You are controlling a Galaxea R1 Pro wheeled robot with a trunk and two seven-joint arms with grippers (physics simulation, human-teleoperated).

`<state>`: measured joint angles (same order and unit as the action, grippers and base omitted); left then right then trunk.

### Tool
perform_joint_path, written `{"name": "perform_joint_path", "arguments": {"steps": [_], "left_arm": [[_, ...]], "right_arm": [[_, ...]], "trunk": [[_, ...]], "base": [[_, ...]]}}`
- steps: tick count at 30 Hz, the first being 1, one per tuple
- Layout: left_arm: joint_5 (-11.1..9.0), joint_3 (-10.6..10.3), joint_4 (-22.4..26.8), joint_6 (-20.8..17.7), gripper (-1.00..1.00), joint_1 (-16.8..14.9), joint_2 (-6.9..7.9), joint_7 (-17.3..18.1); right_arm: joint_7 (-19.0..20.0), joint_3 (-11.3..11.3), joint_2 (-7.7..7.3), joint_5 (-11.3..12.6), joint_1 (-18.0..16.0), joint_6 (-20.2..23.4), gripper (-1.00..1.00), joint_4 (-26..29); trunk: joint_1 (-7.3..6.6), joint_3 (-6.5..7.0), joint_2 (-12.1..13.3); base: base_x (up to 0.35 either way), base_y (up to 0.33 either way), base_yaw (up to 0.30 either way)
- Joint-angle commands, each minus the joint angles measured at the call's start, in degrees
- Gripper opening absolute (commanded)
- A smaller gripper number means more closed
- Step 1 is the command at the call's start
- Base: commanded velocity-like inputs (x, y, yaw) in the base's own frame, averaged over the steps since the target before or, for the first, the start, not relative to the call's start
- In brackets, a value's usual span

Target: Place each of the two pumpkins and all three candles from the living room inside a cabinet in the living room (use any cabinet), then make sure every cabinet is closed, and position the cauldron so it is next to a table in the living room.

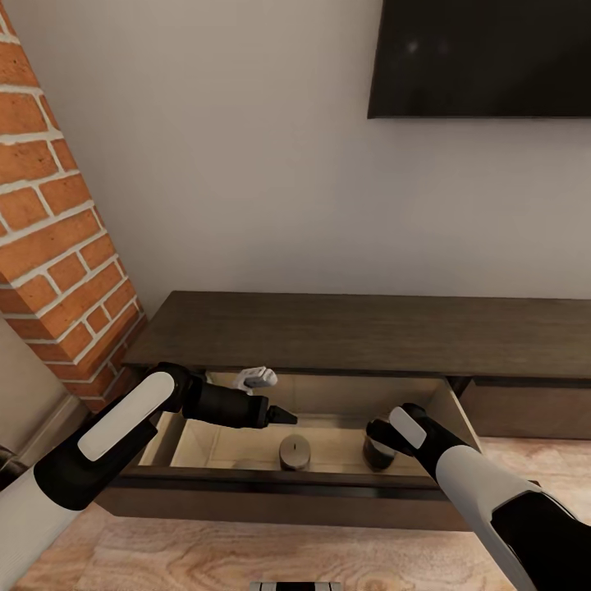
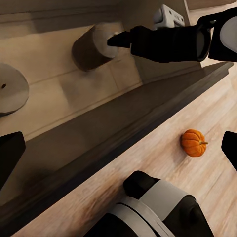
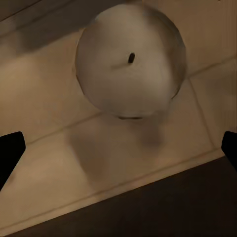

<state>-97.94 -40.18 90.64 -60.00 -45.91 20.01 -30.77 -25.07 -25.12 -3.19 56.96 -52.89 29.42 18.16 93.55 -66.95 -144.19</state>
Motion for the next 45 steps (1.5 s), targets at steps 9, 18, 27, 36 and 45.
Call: {"name": "perform_joint_path", "arguments": {"steps": [9,18,27,36,45], "left_arm": [[-0.58,-0.07,0.05,0.00,1.00,-0.06,0.03,-0.53],[-0.63,-0.08,-0.12,0.00,1.00,-0.06,-0.03,-0.64],[-0.67,-0.07,-0.37,0.00,1.00,-0.06,-0.06,-0.70],[-0.67,-0.07,-0.49,0.00,1.00,-0.08,-0.06,-0.71],[-0.59,-0.14,-0.55,0.00,1.00,-0.09,-0.10,-0.77]], "right_arm": [[-0.41,-0.37,-0.14,0.53,-0.02,0.20,1.00,0.12],[-0.41,-0.38,-0.13,0.58,-0.02,0.59,1.00,0.12],[-0.77,-0.39,-0.14,0.77,-0.02,2.18,1.00,0.11],[-0.68,-0.37,-0.11,1.08,-0.02,6.15,1.00,0.20],[-0.60,-0.29,-0.15,1.13,-0.02,6.34,1.00,0.20]], "trunk": [[-0.06,0.39,0.00],[-0.30,2.38,0.12],[-0.53,4.38,0.24],[-0.76,6.37,0.37],[-0.99,8.37,0.49]], "base": [[0.000,0.000,0.000],[-0.001,0.000,0.000],[-0.047,0.000,0.000],[-0.032,0.003,0.000],[-0.077,0.012,0.000]]}}
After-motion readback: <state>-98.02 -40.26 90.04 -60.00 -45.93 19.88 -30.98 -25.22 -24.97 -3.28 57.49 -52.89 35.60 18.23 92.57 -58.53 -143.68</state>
